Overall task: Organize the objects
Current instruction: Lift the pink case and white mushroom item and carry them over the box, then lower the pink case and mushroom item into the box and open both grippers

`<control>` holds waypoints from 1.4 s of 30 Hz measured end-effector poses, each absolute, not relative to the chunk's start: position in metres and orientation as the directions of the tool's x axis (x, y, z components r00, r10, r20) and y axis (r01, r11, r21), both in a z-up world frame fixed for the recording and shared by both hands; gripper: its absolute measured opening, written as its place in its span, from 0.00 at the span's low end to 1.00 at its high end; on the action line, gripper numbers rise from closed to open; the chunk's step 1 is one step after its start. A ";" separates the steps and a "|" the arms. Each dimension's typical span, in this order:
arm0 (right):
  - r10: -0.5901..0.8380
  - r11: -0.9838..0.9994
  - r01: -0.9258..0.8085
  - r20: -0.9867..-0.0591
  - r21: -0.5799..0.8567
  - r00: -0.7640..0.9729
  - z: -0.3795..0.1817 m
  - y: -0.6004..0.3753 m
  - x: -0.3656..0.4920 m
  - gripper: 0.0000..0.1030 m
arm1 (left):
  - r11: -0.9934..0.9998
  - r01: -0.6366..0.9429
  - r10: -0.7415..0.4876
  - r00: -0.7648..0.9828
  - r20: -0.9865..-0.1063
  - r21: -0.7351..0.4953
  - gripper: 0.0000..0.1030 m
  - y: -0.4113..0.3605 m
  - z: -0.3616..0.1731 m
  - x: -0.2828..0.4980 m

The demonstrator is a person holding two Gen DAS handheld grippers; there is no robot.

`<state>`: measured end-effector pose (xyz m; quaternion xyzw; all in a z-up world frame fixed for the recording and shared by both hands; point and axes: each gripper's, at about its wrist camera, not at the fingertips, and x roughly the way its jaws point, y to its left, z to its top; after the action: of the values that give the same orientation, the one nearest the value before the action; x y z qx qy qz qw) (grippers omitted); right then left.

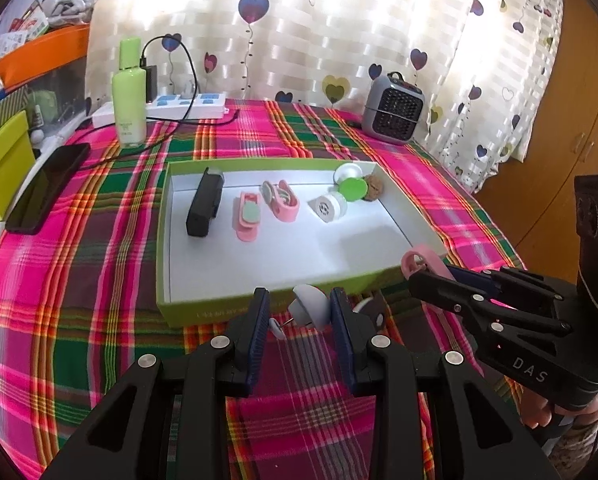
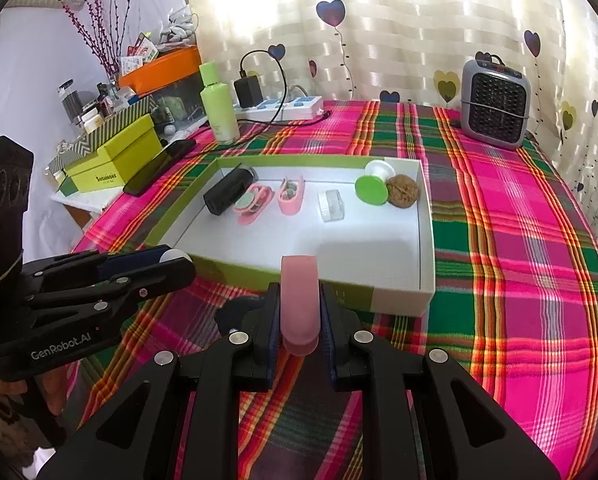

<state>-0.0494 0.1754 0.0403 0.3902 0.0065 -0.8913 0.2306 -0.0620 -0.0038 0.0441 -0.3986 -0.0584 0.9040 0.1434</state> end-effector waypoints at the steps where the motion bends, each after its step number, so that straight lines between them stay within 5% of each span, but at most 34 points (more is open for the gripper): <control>1: -0.407 -0.893 0.416 -0.698 0.170 -0.589 0.041 0.175 -0.050 0.18 | -0.952 -0.210 0.306 -0.641 -0.704 -0.223 0.28 -0.005 0.044 -0.064; 42: -0.413 -0.877 0.443 -0.764 0.187 -0.495 0.017 0.137 -0.132 0.18 | -0.973 -0.115 0.228 -0.596 -0.770 -0.199 0.28 -0.020 0.020 -0.140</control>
<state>-0.1315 0.1374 0.0168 0.4371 0.0170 -0.8646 0.2474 -0.1399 -0.0195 0.0198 -0.4390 -0.0644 0.8910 0.0965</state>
